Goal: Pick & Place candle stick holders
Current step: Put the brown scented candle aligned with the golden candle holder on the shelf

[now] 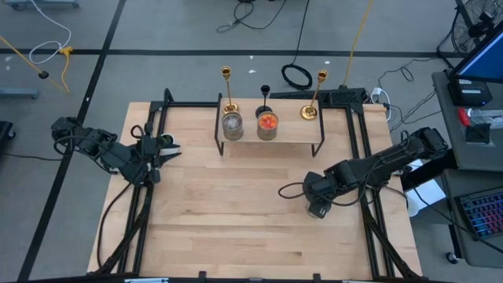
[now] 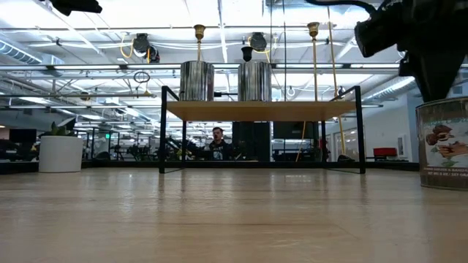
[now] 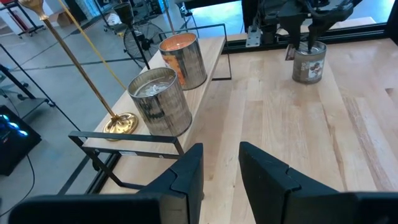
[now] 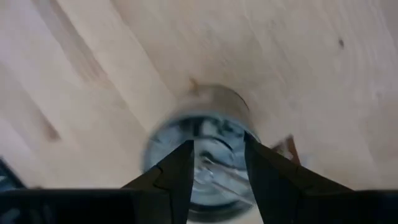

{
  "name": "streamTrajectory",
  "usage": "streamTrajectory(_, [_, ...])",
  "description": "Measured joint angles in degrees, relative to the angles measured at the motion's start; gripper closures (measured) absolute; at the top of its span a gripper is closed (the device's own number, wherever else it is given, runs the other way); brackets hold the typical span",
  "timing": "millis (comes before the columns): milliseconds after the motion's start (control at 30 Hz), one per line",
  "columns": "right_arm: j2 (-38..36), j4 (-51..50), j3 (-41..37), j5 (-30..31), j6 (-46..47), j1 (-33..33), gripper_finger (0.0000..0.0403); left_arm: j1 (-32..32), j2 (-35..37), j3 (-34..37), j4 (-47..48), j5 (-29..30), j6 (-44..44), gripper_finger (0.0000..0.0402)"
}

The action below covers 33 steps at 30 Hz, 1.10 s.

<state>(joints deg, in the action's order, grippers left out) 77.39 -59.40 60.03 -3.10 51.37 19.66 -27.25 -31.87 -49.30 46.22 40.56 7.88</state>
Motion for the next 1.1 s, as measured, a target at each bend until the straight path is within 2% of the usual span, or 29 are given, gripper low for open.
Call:
streamTrajectory(233, [-3.08, 2.67, 0.00, -1.65, -0.03, -1.75, 0.0261, 0.01, -0.01, 0.00, 0.00, 0.00, 0.00, 0.0293])
streamTrajectory(367, [-4.64, -0.42, 0.00, -1.38, -0.04, -1.75, 0.0261, 0.01, 0.01, 0.00, 0.00, 0.02, 0.00, 0.0293])
streamTrajectory(500, [-4.66, -4.21, -0.32, 1.47, 0.31, -1.71, 0.0261, -0.01, -0.01, 0.00, 0.00, 0.00, 0.00, 0.0293])
streamTrajectory(900, [-4.86, 5.83, -11.66, -0.09, 1.47, -1.73, 0.0263, 0.01, -0.01, 0.00, 0.02, -0.04, 0.39, 0.0293])
streamTrajectory(1000, [-4.92, 7.37, -12.58, -0.41, 1.45, -1.73, 0.0279, 0.01, 0.01, 0.00, 0.04, -0.04, 0.42, 0.0293])
streamTrajectory(1100, [-4.83, 8.15, -12.63, -1.79, 1.34, -1.75, 0.0316, 0.00, 0.01, 0.00, 0.04, -0.04, 0.35, 0.0293])
